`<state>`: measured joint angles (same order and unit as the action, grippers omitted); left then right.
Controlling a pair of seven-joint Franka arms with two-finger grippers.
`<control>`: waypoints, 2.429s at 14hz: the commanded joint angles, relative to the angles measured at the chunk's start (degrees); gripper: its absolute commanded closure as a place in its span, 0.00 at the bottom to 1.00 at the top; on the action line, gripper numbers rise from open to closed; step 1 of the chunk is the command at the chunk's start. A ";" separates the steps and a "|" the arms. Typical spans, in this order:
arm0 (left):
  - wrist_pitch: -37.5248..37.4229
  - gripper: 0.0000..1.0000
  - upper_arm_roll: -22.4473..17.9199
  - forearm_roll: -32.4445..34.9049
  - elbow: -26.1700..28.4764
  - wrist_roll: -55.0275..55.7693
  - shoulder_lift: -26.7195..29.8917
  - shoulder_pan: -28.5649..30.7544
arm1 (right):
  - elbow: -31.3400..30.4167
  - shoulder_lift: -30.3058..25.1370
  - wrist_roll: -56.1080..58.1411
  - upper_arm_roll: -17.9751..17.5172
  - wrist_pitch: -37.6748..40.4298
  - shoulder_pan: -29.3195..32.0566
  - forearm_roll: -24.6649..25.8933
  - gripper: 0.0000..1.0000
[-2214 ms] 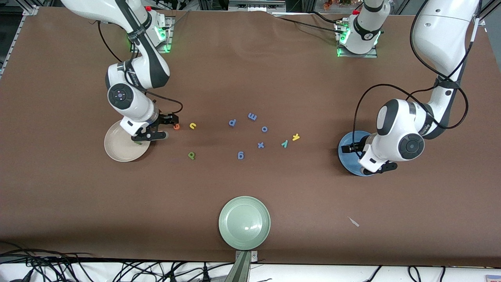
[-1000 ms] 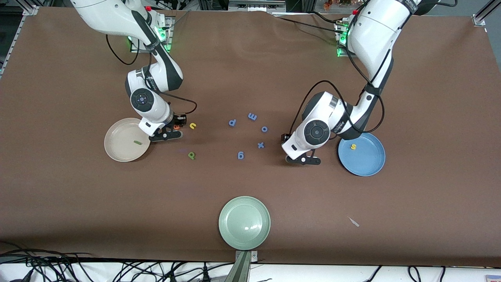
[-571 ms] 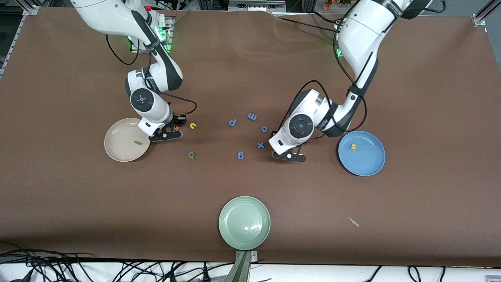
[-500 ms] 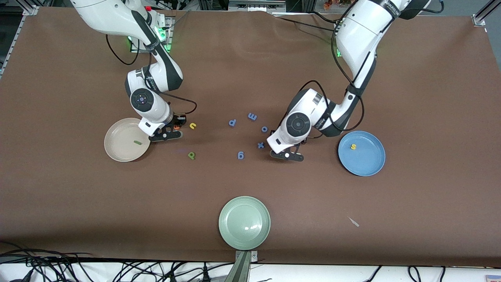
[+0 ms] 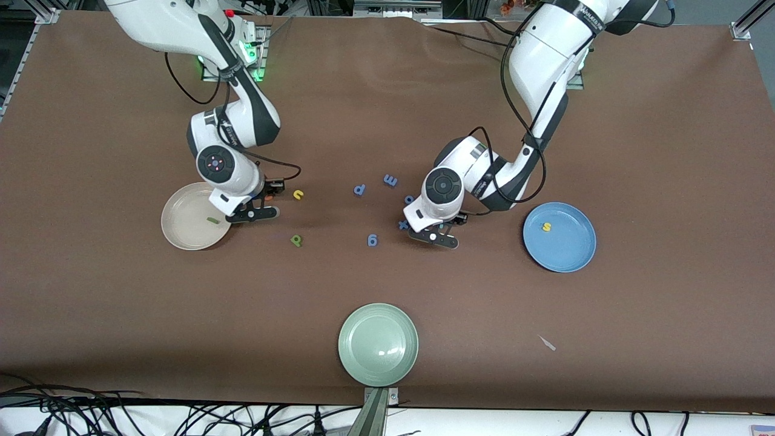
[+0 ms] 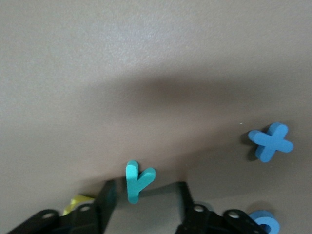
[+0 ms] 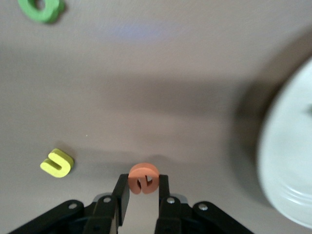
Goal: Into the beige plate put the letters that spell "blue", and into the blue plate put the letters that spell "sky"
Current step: 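Drop the orange e on the cream plate while the left gripper drops y on blue, then grasp the yellow u with the right gripper while the left gripper grasps yellow k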
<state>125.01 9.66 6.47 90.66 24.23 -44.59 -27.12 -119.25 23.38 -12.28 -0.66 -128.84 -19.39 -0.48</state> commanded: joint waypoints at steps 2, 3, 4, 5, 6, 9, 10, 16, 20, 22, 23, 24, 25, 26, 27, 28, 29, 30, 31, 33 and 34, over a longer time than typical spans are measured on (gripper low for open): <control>0.50 0.65 -0.43 1.53 -0.93 -0.41 -0.67 0.05 | 5.95 0.09 7.14 5.03 7.64 0.58 0.30 0.75; 0.59 0.65 -0.43 1.53 -0.93 -0.41 -0.67 0.05 | 6.13 0.18 11.18 6.79 7.64 0.58 0.30 0.75; 0.68 0.65 -0.52 1.53 -1.02 -0.41 -0.67 0.14 | 6.40 0.44 13.66 8.55 7.55 0.76 0.30 0.75; 1.55 0.65 -0.61 1.61 -1.02 -0.41 -0.67 0.23 | 6.40 0.79 15.34 9.78 7.03 0.85 0.30 0.75; 2.95 0.66 -0.69 1.53 -0.84 -0.41 -0.67 0.32 | 6.83 1.58 16.75 10.75 6.68 1.02 0.30 0.75; 3.93 0.92 -0.69 1.53 -0.67 -0.41 -0.50 0.49 | 8.59 3.78 17.47 11.38 5.97 2.60 -0.05 0.15; 3.58 0.95 -0.69 1.44 -0.66 -0.41 -0.24 0.58 | 8.68 3.87 17.11 11.38 6.06 2.52 -0.31 0.00; -4.75 0.95 -0.87 1.53 -1.28 -0.32 5.56 3.65 | 10.53 3.52 7.30 7.09 6.32 1.37 -0.75 0.00; -16.16 0.95 -0.87 1.53 -0.67 -11.36 10.39 9.27 | 10.27 3.52 -3.43 0.58 6.59 1.29 -0.75 0.00; -19.87 0.95 -0.96 1.61 0.30 -15.94 11.45 13.13 | 9.48 3.34 -9.23 -2.49 6.06 1.20 -0.75 0.00; -20.50 0.94 -1.13 3.44 0.74 -18.75 11.46 14.54 | 8.86 3.26 -11.60 -3.12 5.45 1.11 -0.75 0.00; -20.33 0.92 -0.96 6.85 1.44 -20.26 11.46 16.82 | 7.64 2.91 -13.63 -3.30 4.05 0.94 -0.75 0.00; -20.15 0.92 -0.61 9.06 1.62 -20.53 11.28 18.06 | 5.54 1.86 -16.70 -4.26 1.86 0.93 -0.75 0.00; -20.15 0.92 -0.61 9.52 1.71 -20.62 11.19 18.16 | 3.43 1.06 -20.21 -4.88 -0.34 0.93 -0.75 0.00; -20.15 0.92 -0.69 10.22 2.14 -20.62 11.19 18.07 | 1.50 0.45 -23.29 -5.40 -2.62 0.93 -0.75 0.00; -20.07 0.87 -0.69 12.05 2.76 -20.71 11.19 18.33 | -0.70 0.01 -26.10 -5.93 -5.34 0.93 -0.75 0.00; -20.06 0.69 -0.61 12.94 2.94 -20.71 11.02 18.51 | -2.90 -0.26 -29.35 -6.46 -8.85 0.93 -0.67 0.00; -20.06 0.44 -0.61 12.86 3.11 -20.62 10.93 18.60 | -4.40 -0.35 -31.73 -7.51 -11.49 0.93 -0.67 0.00; -20.06 0.08 -0.61 12.78 3.03 -20.54 11.02 18.51 | -4.76 -0.26 -33.32 -8.13 -12.30 0.93 -0.58 0.00; -20.41 0.00 -0.52 12.07 2.42 -19.31 11.02 17.90 | -5.20 -0.26 -33.87 -8.13 -12.84 0.93 -0.58 0.00; -20.42 0.00 -0.34 11.90 2.32 -17.74 11.28 17.72 | -5.90 -0.26 -33.95 -8.13 -14.14 0.85 -0.58 0.00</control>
<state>104.88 9.10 17.47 92.76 4.43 -34.46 -8.73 -122.31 25.52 -45.17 -8.44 -141.07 -18.89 -0.62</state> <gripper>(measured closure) 0.445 0.000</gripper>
